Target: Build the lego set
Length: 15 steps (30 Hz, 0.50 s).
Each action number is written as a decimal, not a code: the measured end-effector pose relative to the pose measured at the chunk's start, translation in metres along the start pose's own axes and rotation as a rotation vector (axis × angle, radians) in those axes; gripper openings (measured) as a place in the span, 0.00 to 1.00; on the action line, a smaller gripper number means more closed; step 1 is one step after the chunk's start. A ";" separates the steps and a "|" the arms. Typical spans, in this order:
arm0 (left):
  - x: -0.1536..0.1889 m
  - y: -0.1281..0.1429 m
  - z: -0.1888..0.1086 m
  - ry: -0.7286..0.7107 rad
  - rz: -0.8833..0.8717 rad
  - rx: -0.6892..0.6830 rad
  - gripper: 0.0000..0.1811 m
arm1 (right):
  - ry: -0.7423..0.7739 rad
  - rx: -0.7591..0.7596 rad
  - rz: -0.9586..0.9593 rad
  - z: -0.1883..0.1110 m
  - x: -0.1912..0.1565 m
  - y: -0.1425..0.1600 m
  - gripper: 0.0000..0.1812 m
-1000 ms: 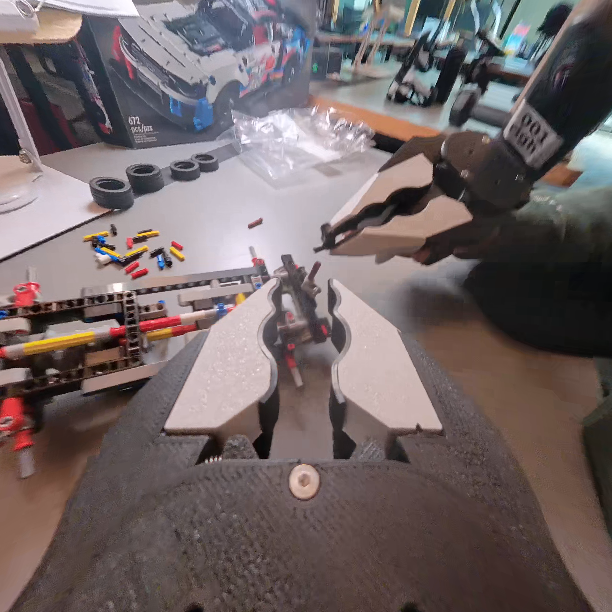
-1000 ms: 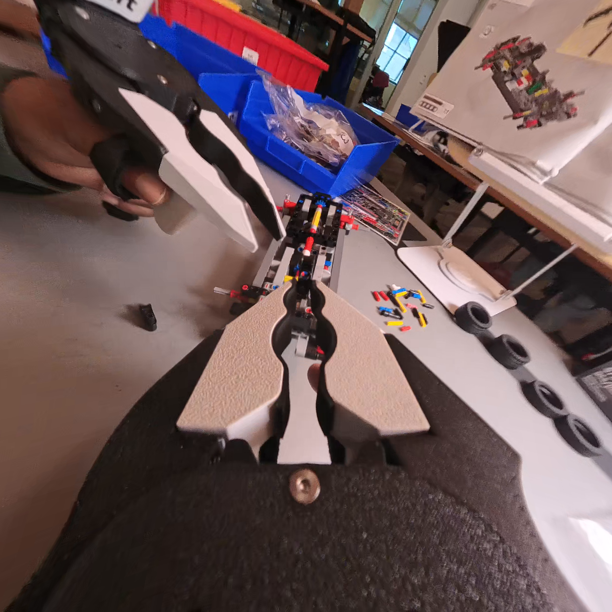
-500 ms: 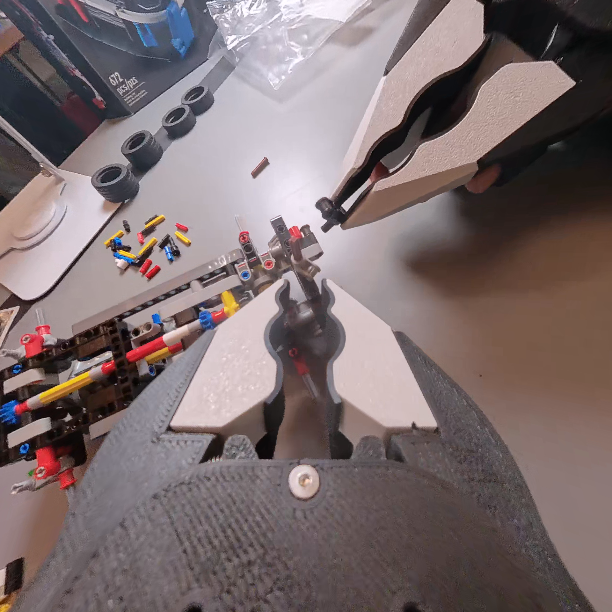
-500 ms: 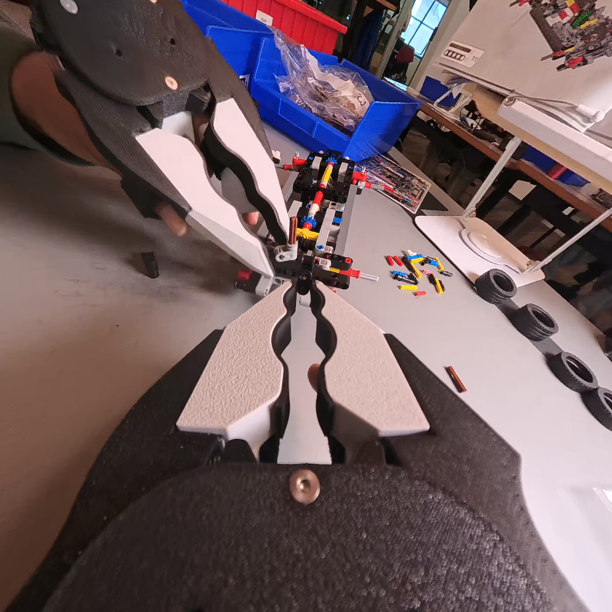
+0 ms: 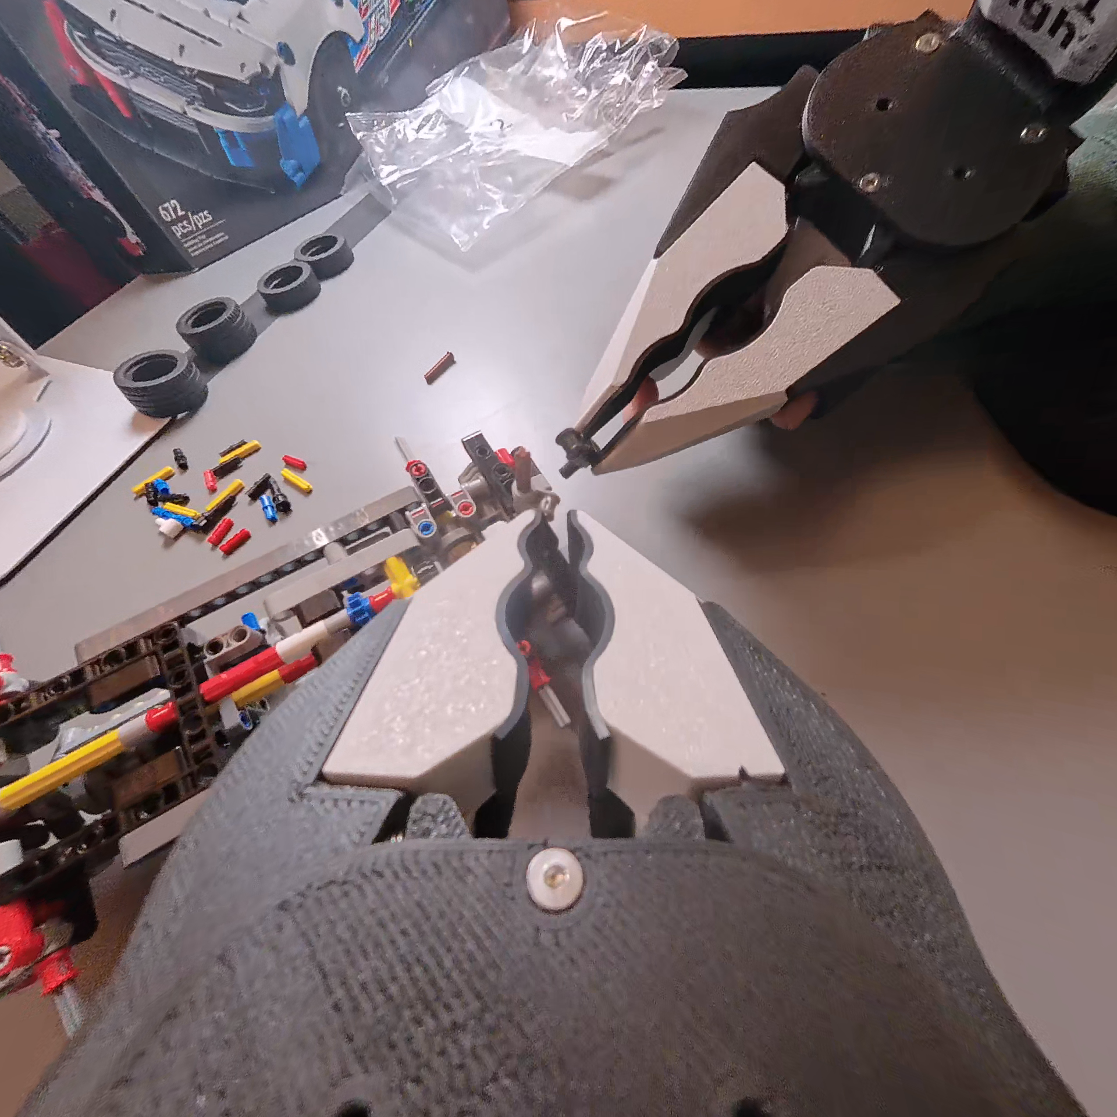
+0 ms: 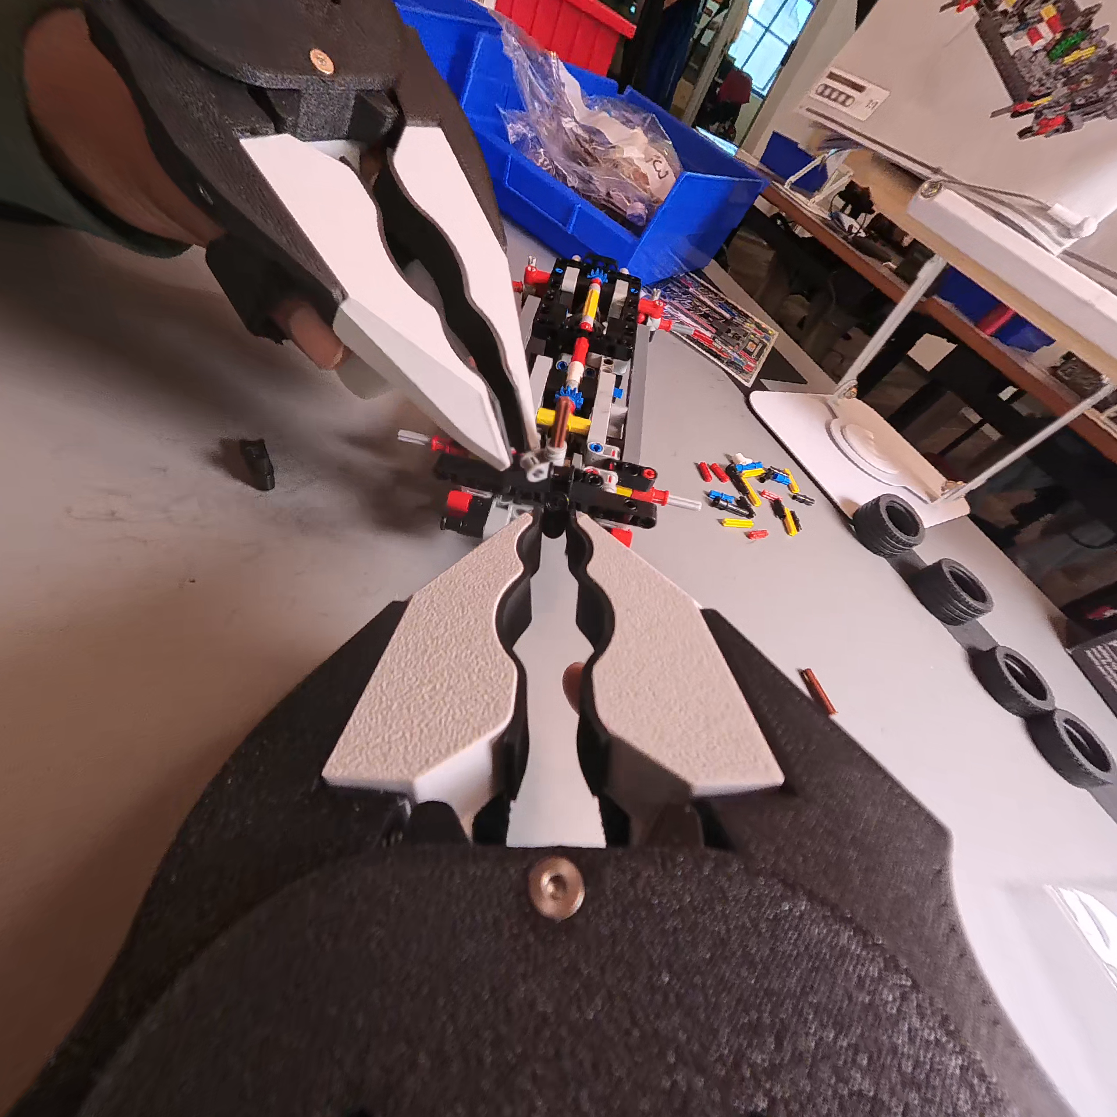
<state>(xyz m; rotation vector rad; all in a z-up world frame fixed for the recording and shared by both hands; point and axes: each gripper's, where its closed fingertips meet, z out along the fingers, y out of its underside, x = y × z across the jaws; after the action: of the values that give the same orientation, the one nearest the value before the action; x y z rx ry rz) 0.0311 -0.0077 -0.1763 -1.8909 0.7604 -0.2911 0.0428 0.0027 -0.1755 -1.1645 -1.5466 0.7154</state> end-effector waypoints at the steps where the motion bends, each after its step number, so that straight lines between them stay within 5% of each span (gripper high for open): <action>1: 0.000 0.001 0.003 -0.009 0.017 -0.011 0.03 | 0.005 -0.004 -0.002 0.000 0.001 0.001 0.02; 15: -0.012 -0.004 0.004 -0.036 0.092 0.003 0.08 | 0.038 -0.024 0.041 -0.001 0.013 0.006 0.02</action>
<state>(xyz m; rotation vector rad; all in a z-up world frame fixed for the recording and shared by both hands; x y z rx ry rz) 0.0257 0.0038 -0.1733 -1.8471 0.8193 -0.1997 0.0457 0.0173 -0.1758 -1.2239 -1.5069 0.7004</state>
